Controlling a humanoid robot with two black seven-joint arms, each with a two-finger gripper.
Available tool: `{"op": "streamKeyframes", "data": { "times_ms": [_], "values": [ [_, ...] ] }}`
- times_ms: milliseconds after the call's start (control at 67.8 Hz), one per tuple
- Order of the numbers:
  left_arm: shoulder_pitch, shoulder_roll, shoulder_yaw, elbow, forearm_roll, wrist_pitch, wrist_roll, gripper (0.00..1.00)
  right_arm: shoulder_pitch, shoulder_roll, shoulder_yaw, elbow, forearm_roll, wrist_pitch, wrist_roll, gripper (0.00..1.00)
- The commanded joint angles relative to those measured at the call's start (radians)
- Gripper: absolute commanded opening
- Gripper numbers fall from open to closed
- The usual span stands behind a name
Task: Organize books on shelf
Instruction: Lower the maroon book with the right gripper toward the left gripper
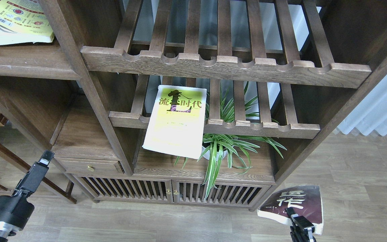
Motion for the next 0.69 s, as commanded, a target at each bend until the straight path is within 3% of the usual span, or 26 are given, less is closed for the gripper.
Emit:
{"op": "streamKeyframes", "data": {
  "times_ms": [0,192,443,679],
  "values": [
    [0.001,-0.016,0.020,0.012,0.000,0.000,-0.008,1.00,0.011,0.013,-0.023,0.000,-0.003,0.000,-0.004,0.06],
    [0.008,-0.069,0.080,0.061,-0.051,0.000,-0.004,1.00,0.043,0.030,-0.104,0.000,-0.011,0.000,-0.036,0.07],
    [0.012,-0.065,0.322,0.116,-0.265,0.000,0.001,1.00,0.118,0.079,-0.220,-0.020,-0.011,0.000,-0.099,0.08],
    [0.008,-0.062,0.458,0.144,-0.402,0.000,0.002,0.99,0.143,0.148,-0.303,-0.046,-0.009,0.000,-0.174,0.11]
  ]
}}
